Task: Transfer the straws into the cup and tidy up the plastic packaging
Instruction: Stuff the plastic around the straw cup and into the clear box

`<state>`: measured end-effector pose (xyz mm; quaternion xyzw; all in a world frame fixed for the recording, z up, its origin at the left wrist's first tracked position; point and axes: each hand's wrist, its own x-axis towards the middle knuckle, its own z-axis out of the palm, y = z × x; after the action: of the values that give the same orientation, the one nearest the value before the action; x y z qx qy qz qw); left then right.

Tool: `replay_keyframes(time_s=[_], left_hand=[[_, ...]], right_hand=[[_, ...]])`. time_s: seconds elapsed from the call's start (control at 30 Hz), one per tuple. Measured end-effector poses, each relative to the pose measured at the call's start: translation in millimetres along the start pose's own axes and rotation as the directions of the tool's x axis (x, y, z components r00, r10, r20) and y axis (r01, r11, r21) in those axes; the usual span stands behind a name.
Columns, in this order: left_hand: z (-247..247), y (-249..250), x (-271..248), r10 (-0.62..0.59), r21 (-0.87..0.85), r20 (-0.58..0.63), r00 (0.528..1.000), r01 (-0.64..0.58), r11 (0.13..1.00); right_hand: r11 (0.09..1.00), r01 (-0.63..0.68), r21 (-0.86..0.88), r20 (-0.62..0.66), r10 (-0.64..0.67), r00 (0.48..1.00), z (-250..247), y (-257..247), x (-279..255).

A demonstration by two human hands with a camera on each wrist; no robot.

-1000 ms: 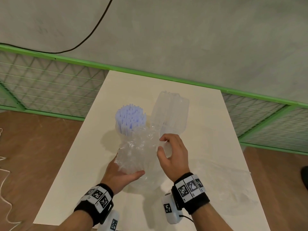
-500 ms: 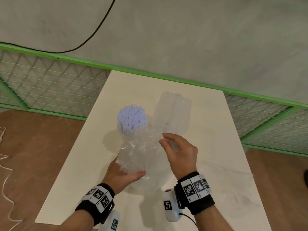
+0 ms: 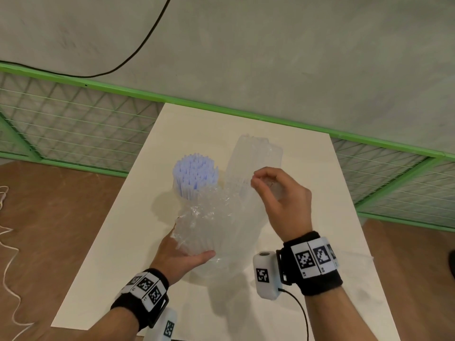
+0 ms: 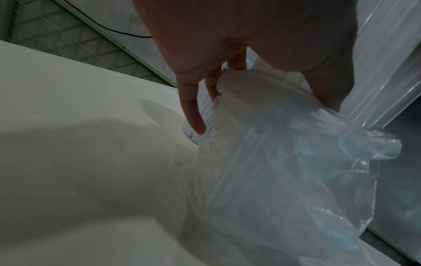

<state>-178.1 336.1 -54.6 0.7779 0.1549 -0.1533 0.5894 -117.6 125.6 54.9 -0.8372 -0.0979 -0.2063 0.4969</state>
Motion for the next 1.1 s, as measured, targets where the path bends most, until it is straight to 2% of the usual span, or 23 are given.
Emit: replay_keyframes(time_s=[0.23, 0.53, 0.73, 0.83, 0.97, 1.03, 1.1], left_hand=[[-1, 4, -3, -0.029, -0.029, 0.020, 0.999, 0.030, 0.999], [-4, 8, -4, -0.011, -0.038, 0.014, 1.000, 0.011, 0.999], [-4, 9, -6, -0.036, -0.064, 0.027, 0.999, 0.038, 0.997], [-4, 12, -7, -0.049, -0.078, 0.029, 0.998, 0.051, 0.996], [-4, 18, -11, -0.050, -0.087, 0.001, 0.999, 0.050, 0.995], [-3, 19, -14, -0.055, -0.095, 0.010, 0.998, 0.055, 0.994], [-4, 18, -14, -0.066, -0.097, 0.003, 0.998, 0.066, 0.993]], right_hand=[[0.971, 0.002, 0.241, -0.205, 0.048, 0.978, -26, -14, 27], [0.928, 0.109, 0.356, -0.334, 0.017, 0.942, -64, -36, 54], [0.895, 0.244, 0.374, -0.464, -0.047, 0.885, -87, -46, 96], [0.910, 0.201, 0.363, -0.397, -0.045, 0.917, -74, -21, 128], [0.945, -0.011, 0.328, -0.113, 0.051, 0.992, -32, 38, 148], [0.986, -0.069, 0.149, 0.044, 0.063, 0.997, -18, 67, 144], [0.977, 0.018, -0.211, 0.269, 0.040, 0.962, -7, 89, 138]])
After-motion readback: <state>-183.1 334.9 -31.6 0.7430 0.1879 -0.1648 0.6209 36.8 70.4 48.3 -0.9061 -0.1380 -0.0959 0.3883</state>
